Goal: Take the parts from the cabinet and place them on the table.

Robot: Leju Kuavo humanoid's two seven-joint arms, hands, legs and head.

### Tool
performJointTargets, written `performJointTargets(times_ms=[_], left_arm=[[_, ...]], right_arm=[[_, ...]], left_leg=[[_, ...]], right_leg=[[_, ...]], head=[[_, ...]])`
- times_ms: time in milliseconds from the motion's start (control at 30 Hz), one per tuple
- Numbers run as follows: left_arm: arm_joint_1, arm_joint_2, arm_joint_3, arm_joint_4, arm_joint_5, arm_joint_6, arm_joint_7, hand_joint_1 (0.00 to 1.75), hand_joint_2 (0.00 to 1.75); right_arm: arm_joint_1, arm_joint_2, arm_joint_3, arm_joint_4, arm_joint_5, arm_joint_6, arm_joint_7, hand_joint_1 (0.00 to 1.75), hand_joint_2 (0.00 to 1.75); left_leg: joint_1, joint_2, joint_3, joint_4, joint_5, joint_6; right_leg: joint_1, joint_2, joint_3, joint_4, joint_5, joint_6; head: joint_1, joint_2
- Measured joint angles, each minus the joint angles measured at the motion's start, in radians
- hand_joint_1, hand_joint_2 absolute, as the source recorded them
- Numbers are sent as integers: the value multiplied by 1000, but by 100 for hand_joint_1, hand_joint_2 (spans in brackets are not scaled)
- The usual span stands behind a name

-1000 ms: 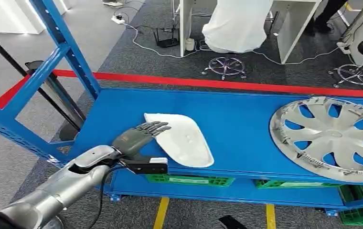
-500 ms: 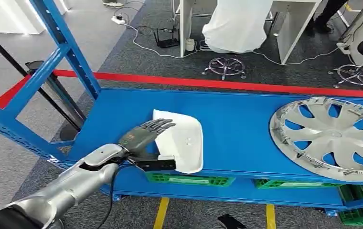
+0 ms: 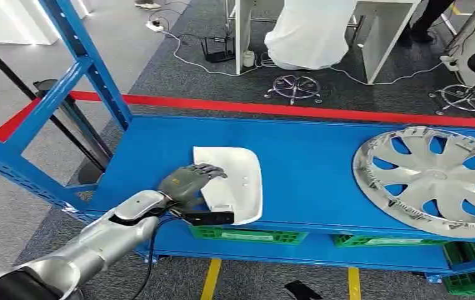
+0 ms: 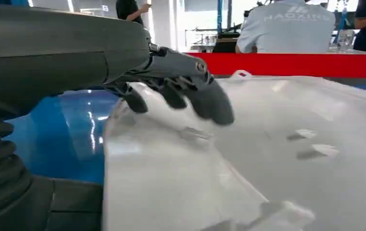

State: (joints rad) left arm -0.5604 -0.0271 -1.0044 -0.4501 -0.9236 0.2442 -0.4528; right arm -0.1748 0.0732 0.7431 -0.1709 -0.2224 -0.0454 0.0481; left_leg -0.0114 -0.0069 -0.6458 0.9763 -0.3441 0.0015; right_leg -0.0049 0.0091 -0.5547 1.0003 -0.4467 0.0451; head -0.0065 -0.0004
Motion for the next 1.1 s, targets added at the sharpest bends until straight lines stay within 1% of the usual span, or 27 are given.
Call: performJointTargets(times_ms=[500, 800, 1000, 1100], left_arm=[[-11, -9, 2, 9, -11, 35, 12, 175, 175], [-11, -10, 3, 10, -12, 41, 15, 175, 175], [-8, -11, 15, 3, -10, 98, 33, 175, 175], [-2, -8, 31, -45, -13, 120, 63, 175, 175]], right_arm=[[0, 0, 0, 0, 4, 0, -2, 0, 175], [0, 0, 0, 0, 4, 0, -2, 0, 175], [3, 0, 0, 0, -1, -6, -3, 0, 175], [8, 0, -1, 0, -11, -13, -6, 0, 175]], left_leg=[[0, 0, 0, 0, 0, 0], [0, 0, 0, 0, 0, 0], [0, 0, 0, 0, 0, 0], [0, 0, -1, 0, 0, 0]], right_leg=[[0, 0, 0, 0, 0, 0], [0, 0, 0, 0, 0, 0], [0, 0, -1, 0, 0, 0], [0, 0, -1, 0, 0, 0]], head=[[0, 0], [0, 0], [0, 0], [0, 0]])
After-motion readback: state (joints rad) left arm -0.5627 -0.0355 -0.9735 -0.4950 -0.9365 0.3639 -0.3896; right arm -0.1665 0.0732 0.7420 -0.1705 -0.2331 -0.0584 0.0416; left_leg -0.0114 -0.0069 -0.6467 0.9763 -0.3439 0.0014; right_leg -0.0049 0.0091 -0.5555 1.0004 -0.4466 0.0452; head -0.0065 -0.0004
